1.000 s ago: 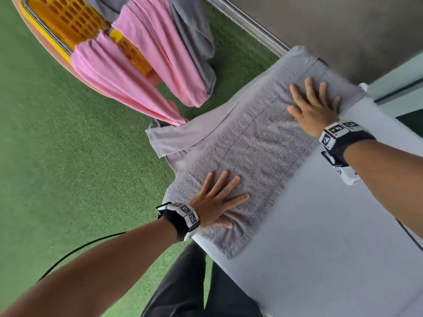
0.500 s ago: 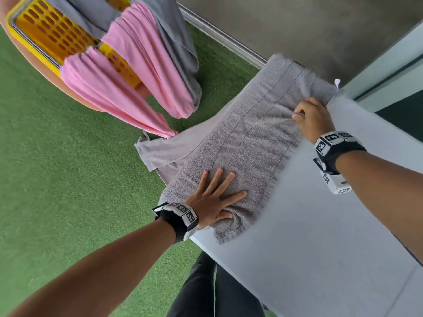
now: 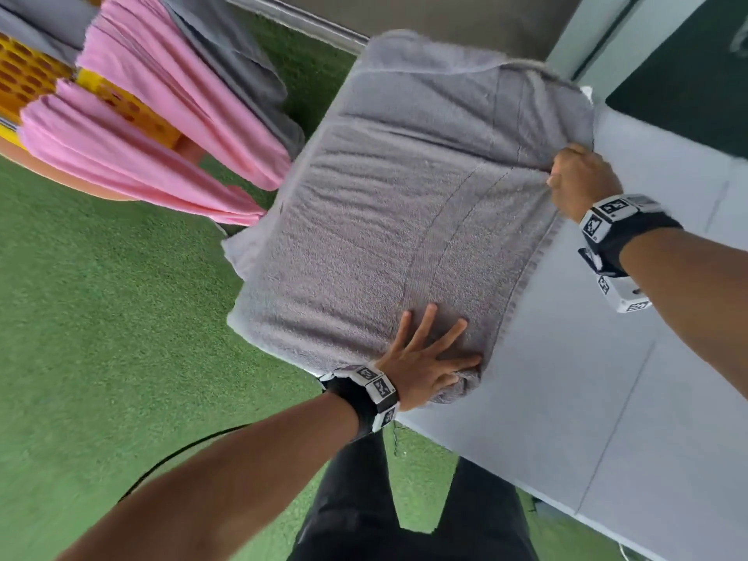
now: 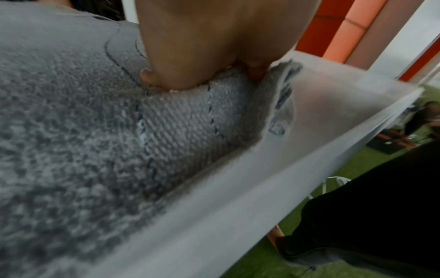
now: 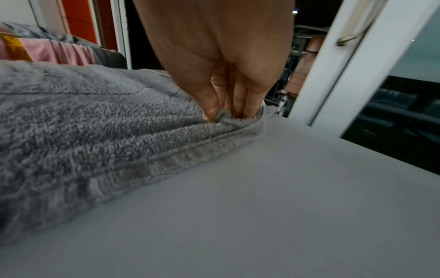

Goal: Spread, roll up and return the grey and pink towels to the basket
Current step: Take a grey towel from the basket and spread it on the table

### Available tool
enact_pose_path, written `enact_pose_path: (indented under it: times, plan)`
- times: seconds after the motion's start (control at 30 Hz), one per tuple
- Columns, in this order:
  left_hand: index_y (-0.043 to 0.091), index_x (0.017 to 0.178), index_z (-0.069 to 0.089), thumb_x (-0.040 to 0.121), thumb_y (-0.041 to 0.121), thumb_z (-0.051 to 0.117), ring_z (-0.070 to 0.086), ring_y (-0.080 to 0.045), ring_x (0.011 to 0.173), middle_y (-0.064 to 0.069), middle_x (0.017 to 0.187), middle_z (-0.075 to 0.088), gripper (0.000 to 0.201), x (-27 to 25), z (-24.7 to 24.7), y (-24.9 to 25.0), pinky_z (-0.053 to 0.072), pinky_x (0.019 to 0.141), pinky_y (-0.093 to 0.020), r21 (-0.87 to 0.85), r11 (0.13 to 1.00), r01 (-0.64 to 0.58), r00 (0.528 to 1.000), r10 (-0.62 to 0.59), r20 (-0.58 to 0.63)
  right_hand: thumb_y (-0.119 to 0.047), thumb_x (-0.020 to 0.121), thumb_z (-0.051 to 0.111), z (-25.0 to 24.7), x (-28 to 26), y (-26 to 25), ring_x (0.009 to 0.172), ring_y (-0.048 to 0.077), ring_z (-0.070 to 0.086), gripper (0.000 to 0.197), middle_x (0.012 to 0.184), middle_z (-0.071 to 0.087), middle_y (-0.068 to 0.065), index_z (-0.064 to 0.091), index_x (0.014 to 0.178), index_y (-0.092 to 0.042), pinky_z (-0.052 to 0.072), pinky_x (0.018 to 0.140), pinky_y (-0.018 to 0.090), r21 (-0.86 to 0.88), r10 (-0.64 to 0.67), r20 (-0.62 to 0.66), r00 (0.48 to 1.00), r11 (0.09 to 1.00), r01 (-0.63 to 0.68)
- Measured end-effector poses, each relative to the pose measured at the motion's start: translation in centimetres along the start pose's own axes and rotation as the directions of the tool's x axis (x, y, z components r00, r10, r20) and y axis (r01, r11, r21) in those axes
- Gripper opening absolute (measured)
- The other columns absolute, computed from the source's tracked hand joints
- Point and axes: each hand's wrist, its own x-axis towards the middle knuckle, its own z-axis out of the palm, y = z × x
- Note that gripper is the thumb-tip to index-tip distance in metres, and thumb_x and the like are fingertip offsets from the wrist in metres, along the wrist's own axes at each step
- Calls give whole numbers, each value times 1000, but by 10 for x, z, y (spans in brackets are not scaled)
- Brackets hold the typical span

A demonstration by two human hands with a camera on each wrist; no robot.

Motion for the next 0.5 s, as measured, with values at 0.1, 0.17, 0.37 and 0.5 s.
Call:
enact_pose_path:
  times: [0.1,0.17,0.37,0.5]
  plan:
    - [49,145,27,95,51,14,-22,-46,141,3,162,-6,51,37,13,70,-9,106,-73,-12,999,-48,999,48,15,-1,91,56,-11,-38,75,99,44,58,7,117,55,20,59,97,2,48,87,49,26,99,24,995,995,-100]
    - [48,145,28,93,52,8,-25,-46,139,4,162,-6,56,64,20,121,-15,105,-70,-35,997,-65,997,66,31,-1,91,53,-21,-65,131,98,43,58,8,111,58,23,59,95,1,48,85,47,68,160,13,987,985,-160]
    - [48,144,30,94,51,9,-41,-38,133,4,162,-6,54,143,42,268,-22,101,-69,-73,997,-41,998,44,37,-6,94,50,-33,-145,291,91,42,58,10,101,60,24,58,93,0,46,76,44,157,250,-19,968,957,-244]
    - [47,144,32,88,54,3,-44,-35,131,4,162,-9,63,182,53,341,-26,99,-67,-91,995,-27,997,34,74,-4,91,52,-39,-175,366,86,40,59,5,97,62,21,57,91,-4,41,69,36,192,304,-10,953,936,-296]
